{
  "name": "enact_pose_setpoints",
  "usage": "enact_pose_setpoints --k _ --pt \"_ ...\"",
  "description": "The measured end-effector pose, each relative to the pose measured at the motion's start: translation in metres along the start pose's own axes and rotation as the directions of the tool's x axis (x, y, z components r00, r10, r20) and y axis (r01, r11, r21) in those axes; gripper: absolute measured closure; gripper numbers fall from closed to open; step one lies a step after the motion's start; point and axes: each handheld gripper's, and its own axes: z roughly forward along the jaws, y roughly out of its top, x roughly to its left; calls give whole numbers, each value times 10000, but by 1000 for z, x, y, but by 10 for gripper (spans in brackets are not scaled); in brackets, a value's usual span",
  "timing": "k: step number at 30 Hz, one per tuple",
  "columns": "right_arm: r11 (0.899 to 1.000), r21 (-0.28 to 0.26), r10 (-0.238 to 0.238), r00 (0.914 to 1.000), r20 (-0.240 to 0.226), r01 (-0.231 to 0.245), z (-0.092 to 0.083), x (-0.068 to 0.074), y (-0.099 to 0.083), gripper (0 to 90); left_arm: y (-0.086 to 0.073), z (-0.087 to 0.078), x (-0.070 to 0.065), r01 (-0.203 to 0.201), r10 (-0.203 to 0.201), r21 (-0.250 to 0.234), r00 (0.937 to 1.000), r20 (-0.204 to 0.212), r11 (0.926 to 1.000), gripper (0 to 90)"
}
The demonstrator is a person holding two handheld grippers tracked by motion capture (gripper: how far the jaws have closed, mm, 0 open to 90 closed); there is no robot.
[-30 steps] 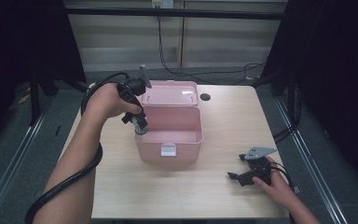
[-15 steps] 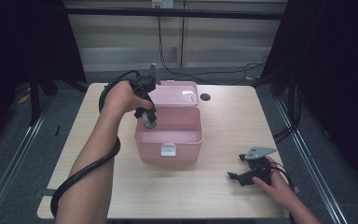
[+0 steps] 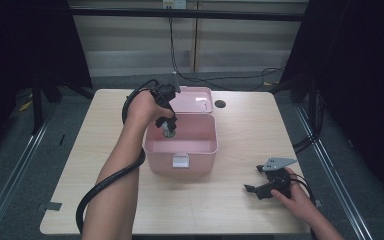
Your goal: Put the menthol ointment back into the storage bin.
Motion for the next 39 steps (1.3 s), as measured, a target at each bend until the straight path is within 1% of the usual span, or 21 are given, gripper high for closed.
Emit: enact_pose_setpoints --k 3,7,9,10,11,13,14,15,17,20,21,25,27,29,31,33,34,35,37,39 --pt "10000 15 19 10000 7 -19 0 0 0 88 2 5 1 26 -26 -19 10000 -13 10000 502" --pt "10000 14 20 10000 10 -20 0 0 0 88 6 15 4 156 -156 -65 9999 64 9999 501" --pt "10000 15 20 10000 9 -20 0 0 0 88 7 19 5 238 -239 -124 9997 -37 9996 502" --pt "10000 18 31 10000 5 -31 0 0 0 88 7 22 6 341 -342 -110 9994 -55 9994 502" --pt "10000 18 31 10000 5 -31 0 0 0 88 7 22 6 341 -342 -110 9994 -55 9994 502" --pt "10000 -4 -13 10000 52 13 0 0 0 88 8 29 8 449 -450 -115 9989 -95 9989 502" --pt "10000 16 12 10000 26 -12 0 0 0 88 9 33 9 516 -517 -172 9986 -66 9985 502" --pt "10000 16 12 10000 26 -12 0 0 0 88 9 33 9 516 -517 -172 9986 -66 9985 501" --pt "10000 11 14 10000 22 -14 0 0 0 88 10 38 10 566 -566 -112 9984 -23 9983 501" --pt "10000 12 28 10000 15 -28 0 0 0 88 11 45 10 772 -776 -206 9968 -173 9968 501" --pt "10000 15 31 10000 12 -31 0 0 0 88 11 47 10 746 -750 -219 9970 -184 9970 501" --pt "10000 14 29 10000 12 -29 0 0 0 88 12 55 12 946 -950 -196 9953 -207 9953 501" --pt "10000 16 30 10000 9 -30 0 0 0 88 13 58 12 1011 -1013 -166 9948 -127 9947 501" --pt "10000 18 30 10000 9 -30 0 0 0 88 13 62 12 1105 -1108 -243 9937 -145 9936 501" --pt "10000 12 26 10000 15 -26 0 0 0 88 13 65 14 1135 -1138 -196 9934 -149 9933 501" --pt "10000 16 31 10000 12 -31 0 0 0 88 13 69 14 1254 -1260 -223 9917 -269 9919 501" --pt "10000 -1 4 10000 57 -4 0 0 0 88 14 71 15 1294 -1299 -255 9913 -214 9913 501" --pt "10000 13 29 10000 14 -29 0 0 0 88 14 74 16 1389 -1397 -286 9897 -299 9899 501" --pt "10000 13 32 10000 13 -32 0 0 0 88 14 75 17 1392 -1399 -241 9897 -314 9900 501" --pt "10000 15 33 10000 11 -33 0 0 0 88 15 79 17 1454 -1463 -297 9888 -309 9889 501"
